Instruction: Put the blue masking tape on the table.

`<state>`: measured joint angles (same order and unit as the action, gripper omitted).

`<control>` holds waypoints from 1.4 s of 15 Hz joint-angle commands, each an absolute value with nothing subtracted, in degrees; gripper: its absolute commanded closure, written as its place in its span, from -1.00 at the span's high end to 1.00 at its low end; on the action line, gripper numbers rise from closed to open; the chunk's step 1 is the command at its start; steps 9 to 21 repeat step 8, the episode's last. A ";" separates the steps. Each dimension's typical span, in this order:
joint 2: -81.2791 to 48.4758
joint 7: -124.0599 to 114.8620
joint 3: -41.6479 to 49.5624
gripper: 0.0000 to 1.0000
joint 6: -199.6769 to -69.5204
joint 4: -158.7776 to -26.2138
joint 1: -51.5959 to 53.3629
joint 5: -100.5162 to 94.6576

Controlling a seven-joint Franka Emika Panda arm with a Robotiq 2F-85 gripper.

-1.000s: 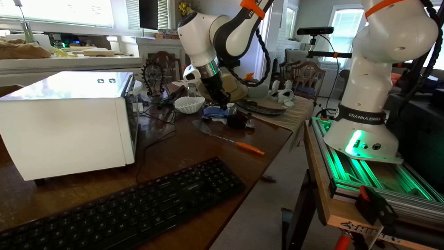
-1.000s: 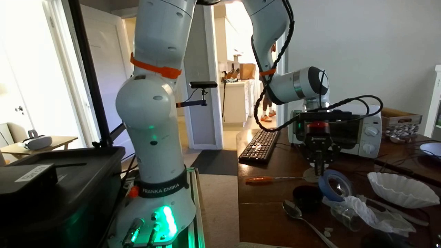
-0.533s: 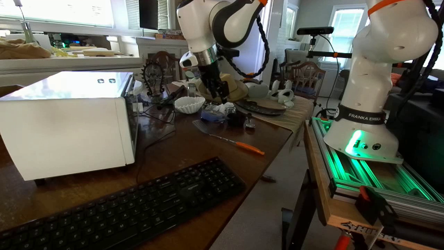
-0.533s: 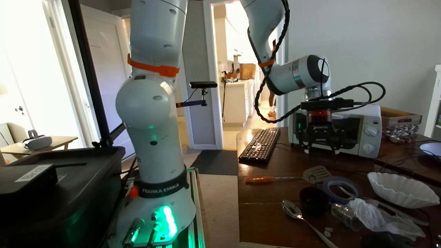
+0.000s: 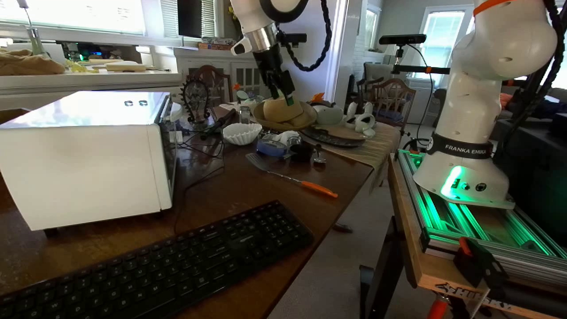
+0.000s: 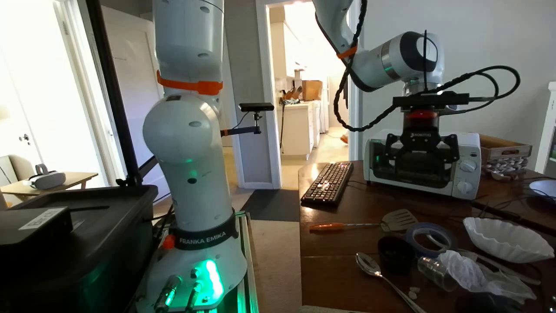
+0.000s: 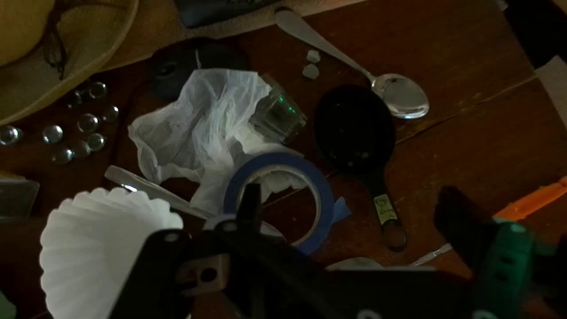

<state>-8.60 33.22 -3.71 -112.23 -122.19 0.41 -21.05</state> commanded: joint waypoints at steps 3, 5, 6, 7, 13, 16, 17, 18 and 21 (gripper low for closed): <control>-10.56 40.69 -1.75 1.00 -100.75 -113.64 -1.84 -14.32; -9.04 38.85 -1.71 1.00 -103.03 -115.79 -1.41 -16.18; -9.19 39.49 -1.56 1.00 -102.57 -115.16 -1.65 -15.90; -9.32 39.72 -1.52 1.00 -102.39 -114.90 -1.75 -15.80; -9.47 39.74 -1.55 1.00 -102.25 -114.78 -1.74 -15.77; -9.47 39.74 -1.55 1.00 -102.25 -114.78 -1.74 -15.77; -9.47 39.74 -1.55 1.00 -102.25 -114.78 -1.74 -15.77; -9.47 39.74 -1.55 1.00 -102.25 -114.78 -1.74 -15.77; -9.47 39.74 -1.55 1.00 -102.25 -114.78 -1.74 -15.77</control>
